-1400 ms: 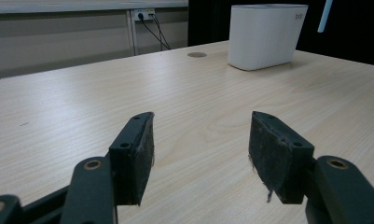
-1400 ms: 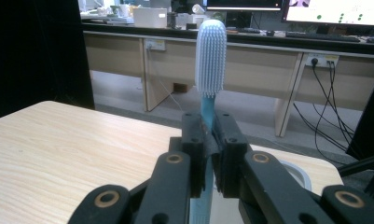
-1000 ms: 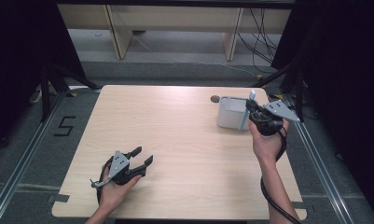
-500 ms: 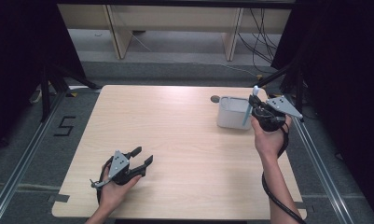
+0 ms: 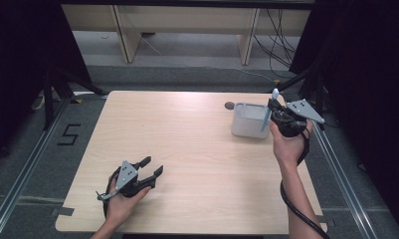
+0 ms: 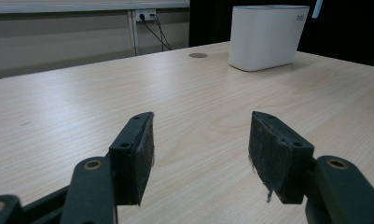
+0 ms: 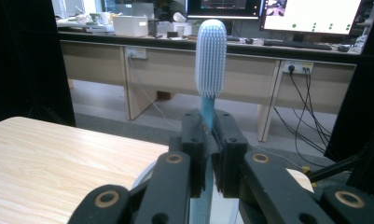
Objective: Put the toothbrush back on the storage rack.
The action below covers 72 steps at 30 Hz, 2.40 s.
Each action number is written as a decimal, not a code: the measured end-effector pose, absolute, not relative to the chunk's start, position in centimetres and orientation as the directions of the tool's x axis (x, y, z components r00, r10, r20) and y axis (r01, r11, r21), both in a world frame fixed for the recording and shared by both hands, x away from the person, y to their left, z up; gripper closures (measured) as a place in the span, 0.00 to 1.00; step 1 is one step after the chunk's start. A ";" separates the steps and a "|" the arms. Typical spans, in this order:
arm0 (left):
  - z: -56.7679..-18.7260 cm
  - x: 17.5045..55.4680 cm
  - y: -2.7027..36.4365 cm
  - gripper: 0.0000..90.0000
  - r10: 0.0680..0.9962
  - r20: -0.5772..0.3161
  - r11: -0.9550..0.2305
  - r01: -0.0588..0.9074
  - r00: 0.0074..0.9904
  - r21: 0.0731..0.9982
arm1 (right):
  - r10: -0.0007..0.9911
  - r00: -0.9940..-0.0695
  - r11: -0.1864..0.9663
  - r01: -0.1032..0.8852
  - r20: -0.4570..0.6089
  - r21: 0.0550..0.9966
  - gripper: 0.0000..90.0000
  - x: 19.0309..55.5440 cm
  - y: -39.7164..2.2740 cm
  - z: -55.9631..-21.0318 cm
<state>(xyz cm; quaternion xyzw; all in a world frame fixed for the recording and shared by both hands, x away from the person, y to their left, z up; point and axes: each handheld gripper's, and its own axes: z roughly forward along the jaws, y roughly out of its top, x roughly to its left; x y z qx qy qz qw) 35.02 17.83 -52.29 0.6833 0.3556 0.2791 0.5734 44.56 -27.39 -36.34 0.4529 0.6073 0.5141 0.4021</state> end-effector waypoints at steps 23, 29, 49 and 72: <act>-52.3 35.0 17.9 0.45 0.806 -0.030 -0.087 0.168 0.591 0.982 | 0.969 -0.246 0.056 0.122 -0.024 0.991 0.94 45.7 -28.0 -35.3; -52.3 35.0 17.9 0.45 0.805 -0.030 -0.087 0.169 0.592 0.982 | 0.973 -0.231 0.051 0.129 -0.020 0.990 0.94 46.1 -28.3 -35.0; -52.3 35.0 17.9 0.45 0.805 -0.032 -0.086 0.170 0.593 0.982 | 0.978 -0.206 0.053 0.115 -0.028 0.992 0.94 47.3 -28.9 -34.3; -52.3 35.1 17.9 0.45 0.805 -0.038 -0.082 0.174 0.592 0.981 | 0.986 -0.164 0.038 0.106 -0.021 0.994 0.94 48.4 -29.8 -34.4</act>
